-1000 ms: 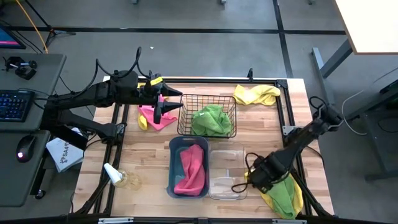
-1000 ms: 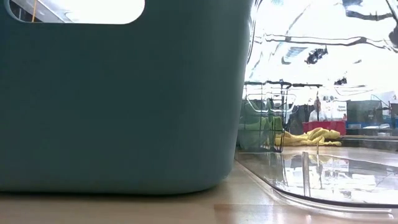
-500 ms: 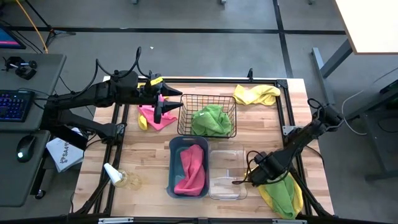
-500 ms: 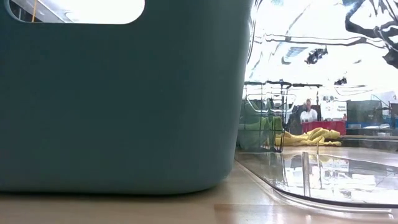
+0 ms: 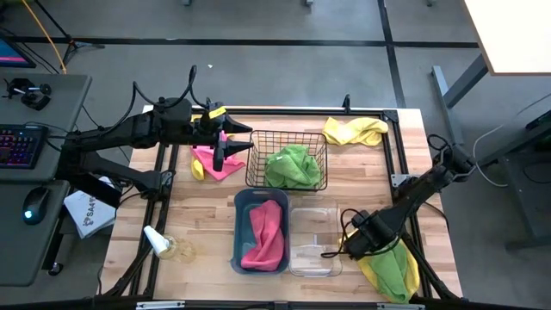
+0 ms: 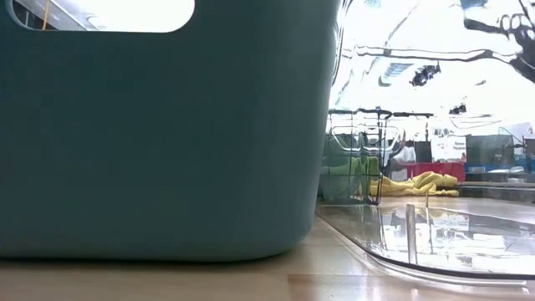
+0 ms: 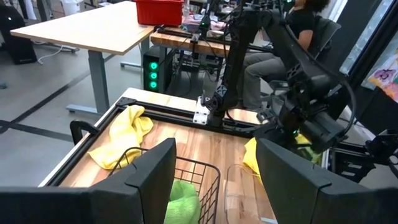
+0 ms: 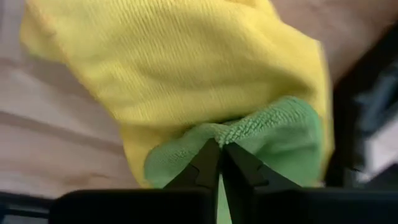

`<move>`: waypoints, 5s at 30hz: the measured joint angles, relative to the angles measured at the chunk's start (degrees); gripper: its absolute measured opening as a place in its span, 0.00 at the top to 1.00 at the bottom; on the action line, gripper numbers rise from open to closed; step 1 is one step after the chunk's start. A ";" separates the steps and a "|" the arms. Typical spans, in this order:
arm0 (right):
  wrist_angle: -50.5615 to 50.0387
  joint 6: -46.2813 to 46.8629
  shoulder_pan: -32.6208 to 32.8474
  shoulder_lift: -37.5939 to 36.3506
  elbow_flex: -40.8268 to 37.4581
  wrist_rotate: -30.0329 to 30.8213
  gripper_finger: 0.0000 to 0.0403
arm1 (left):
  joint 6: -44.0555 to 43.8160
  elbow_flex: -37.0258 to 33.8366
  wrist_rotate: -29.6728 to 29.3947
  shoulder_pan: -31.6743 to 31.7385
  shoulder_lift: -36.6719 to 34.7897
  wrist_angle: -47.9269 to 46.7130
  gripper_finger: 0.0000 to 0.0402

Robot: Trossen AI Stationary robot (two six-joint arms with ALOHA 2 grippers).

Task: Sort microfiber towel by color & place in baskets
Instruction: Put the green microfiber cloth into the wire basket

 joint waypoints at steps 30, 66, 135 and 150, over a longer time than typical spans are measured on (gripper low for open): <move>9.82 -63.43 -19.85 -10.15 50.74 65.76 1.00 | -0.04 0.00 -2.60 -0.02 0.02 1.61 0.47; 32.16 -33.49 -34.87 -14.24 9.13 58.08 1.00 | -2.65 0.00 2.14 -0.02 -0.44 -1.45 0.47; 20.81 -78.30 -47.57 24.50 20.72 18.03 1.00 | -4.65 0.00 1.70 -0.02 -0.39 -1.14 0.47; 23.30 -90.28 -48.96 24.61 20.57 17.99 1.00 | -5.74 0.00 1.69 -0.02 -0.39 -1.16 0.47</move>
